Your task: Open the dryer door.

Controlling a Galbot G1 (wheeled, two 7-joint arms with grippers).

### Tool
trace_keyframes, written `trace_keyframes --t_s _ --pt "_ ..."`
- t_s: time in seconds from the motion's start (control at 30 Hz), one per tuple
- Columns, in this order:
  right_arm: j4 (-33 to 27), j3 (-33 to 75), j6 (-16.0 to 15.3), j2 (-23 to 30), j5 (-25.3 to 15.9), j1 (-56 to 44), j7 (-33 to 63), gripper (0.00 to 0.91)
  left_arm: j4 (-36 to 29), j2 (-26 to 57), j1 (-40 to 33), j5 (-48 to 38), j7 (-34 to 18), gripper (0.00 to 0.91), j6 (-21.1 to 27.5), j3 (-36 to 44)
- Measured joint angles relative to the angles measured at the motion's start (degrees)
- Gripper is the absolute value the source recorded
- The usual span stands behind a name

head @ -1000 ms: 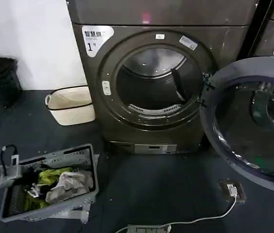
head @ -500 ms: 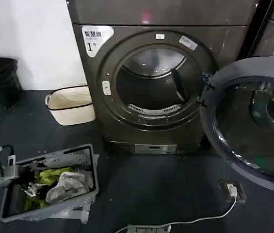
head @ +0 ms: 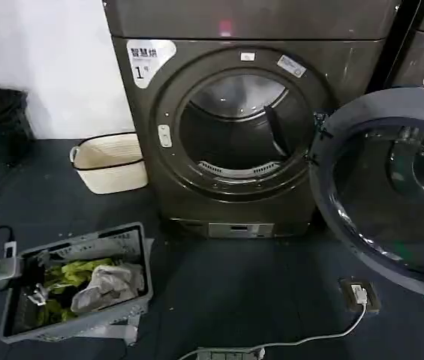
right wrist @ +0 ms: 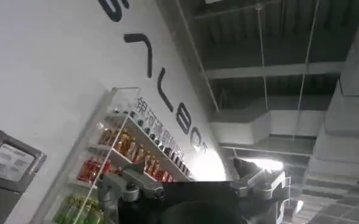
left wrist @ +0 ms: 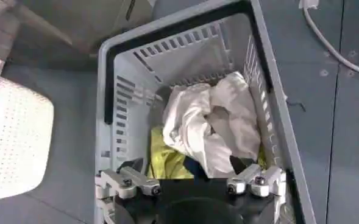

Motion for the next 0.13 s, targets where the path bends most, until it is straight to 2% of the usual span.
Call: trace_keyframes --t_s 0.13 --pt "0.3 0.17 -0.03 0.06 0.01 -0.2 0.01 0.907 -0.31 -0.02 -0.01 0.13 0.06 0.907 0.03 -0.07"
